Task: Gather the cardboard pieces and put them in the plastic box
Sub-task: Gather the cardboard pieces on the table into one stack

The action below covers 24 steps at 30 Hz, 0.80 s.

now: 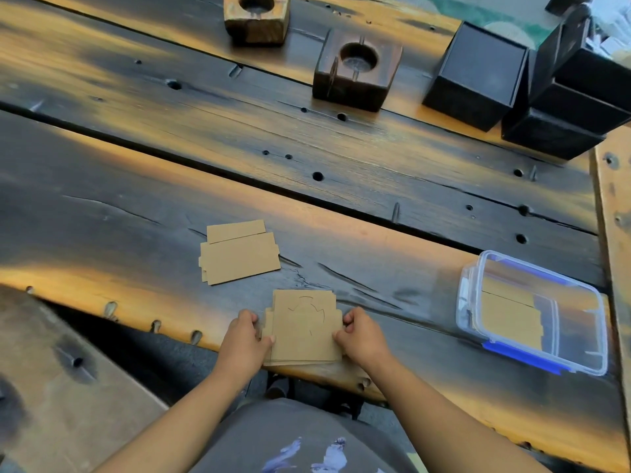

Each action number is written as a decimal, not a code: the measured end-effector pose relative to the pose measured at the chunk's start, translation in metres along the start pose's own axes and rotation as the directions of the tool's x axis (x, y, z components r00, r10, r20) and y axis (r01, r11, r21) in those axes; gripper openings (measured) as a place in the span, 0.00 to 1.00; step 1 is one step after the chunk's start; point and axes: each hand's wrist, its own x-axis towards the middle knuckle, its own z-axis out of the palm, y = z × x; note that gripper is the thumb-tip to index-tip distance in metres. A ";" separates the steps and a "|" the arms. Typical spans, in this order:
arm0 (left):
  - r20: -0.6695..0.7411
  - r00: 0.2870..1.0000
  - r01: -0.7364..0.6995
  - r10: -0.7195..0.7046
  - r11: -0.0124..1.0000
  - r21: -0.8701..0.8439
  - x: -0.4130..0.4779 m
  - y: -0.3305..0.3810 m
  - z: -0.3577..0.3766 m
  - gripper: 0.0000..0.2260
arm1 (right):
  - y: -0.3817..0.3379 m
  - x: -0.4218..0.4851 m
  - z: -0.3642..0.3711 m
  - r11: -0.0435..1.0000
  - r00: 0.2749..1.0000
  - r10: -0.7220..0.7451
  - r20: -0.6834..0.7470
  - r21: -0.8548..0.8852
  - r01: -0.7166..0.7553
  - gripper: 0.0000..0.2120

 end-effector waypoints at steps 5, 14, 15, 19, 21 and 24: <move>0.006 0.998 0.065 -0.065 0.997 -0.040 -0.007 0.002 0.003 0.15 | 0.000 0.000 0.002 0.997 0.998 0.053 -0.027 0.058 -0.052 0.08; 0.092 0.974 0.221 -0.206 0.954 -0.201 -0.012 0.015 0.019 0.10 | 0.001 0.001 0.003 0.991 0.989 0.131 0.066 -0.001 -0.131 0.15; 0.103 0.974 0.220 -0.202 0.952 -0.213 -0.013 0.015 0.020 0.09 | 0.002 0.000 0.001 0.992 0.989 0.129 0.069 -0.011 -0.128 0.15; 0.109 0.971 0.238 -0.215 0.926 -0.292 -0.022 0.018 0.021 0.05 | 0.008 -0.003 -0.009 0.995 0.991 0.096 0.092 -0.048 -0.092 0.15; 0.086 0.968 0.250 -0.235 0.918 -0.309 -0.031 0.022 0.022 0.06 | 0.010 -0.004 -0.014 0.997 0.993 0.064 0.100 -0.059 -0.058 0.15; 0.038 0.972 0.233 -0.233 0.921 -0.313 -0.044 0.031 0.022 0.09 | 0.011 -0.006 -0.022 0.999 0.995 -0.004 0.101 -0.041 0.008 0.12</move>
